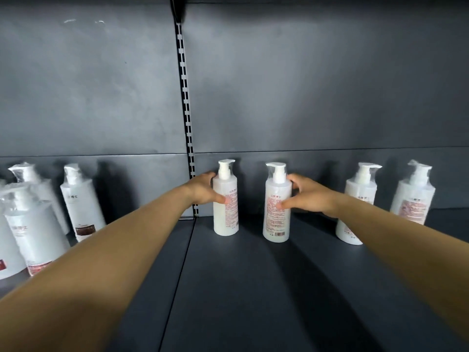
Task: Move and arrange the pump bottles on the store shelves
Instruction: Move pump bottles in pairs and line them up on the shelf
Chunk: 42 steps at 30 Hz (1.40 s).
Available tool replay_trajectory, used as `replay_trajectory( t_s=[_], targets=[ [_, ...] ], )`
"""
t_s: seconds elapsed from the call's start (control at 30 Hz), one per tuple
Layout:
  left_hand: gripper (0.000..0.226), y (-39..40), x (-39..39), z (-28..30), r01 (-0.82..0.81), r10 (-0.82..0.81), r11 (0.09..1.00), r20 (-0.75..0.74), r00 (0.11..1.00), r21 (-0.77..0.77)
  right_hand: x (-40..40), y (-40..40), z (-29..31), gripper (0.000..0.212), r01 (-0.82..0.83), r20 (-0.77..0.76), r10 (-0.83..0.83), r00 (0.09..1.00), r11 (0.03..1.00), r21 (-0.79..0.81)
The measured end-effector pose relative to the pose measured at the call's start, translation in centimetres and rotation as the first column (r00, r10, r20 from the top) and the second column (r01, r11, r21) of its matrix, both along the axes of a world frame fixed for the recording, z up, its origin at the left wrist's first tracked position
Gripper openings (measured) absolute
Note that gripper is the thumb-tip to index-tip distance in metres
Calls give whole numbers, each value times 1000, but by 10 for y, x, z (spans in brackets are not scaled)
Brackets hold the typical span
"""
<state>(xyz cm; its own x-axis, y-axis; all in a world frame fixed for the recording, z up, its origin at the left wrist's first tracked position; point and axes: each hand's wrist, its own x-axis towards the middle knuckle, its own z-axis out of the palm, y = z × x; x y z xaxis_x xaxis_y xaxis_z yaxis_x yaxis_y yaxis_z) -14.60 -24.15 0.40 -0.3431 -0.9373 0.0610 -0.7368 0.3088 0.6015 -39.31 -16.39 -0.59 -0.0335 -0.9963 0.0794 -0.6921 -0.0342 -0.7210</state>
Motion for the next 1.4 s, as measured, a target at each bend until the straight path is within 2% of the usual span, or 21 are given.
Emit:
replay_trajectory(
  t_s=[0.23,0.53,0.9,1.1,1.27,1.4],
  targets=[
    [67,-4,-11,-9,-16,21,1000,-198,980,27,-4,-7,-4,57,-118,199,110,974,993,27],
    [62,9,28,-3,-82,86,996,-353,932,26,29,-6,5,58,-114,244,125,962,992,-57],
    [67,10,158,-1,-255,244,967,-295,924,1,180,-6,11,61,-157,278,168,946,986,-60],
    [67,13,182,-11,-221,212,975,-247,945,-6,235,-2,-2,63,-82,244,89,966,996,-40],
    [65,12,190,-16,-150,144,989,-285,948,1,247,4,-12,64,-7,239,12,971,1000,-23],
    [60,6,199,-16,-50,78,995,-378,922,83,247,4,-5,59,-60,290,49,956,998,30]
  ],
)
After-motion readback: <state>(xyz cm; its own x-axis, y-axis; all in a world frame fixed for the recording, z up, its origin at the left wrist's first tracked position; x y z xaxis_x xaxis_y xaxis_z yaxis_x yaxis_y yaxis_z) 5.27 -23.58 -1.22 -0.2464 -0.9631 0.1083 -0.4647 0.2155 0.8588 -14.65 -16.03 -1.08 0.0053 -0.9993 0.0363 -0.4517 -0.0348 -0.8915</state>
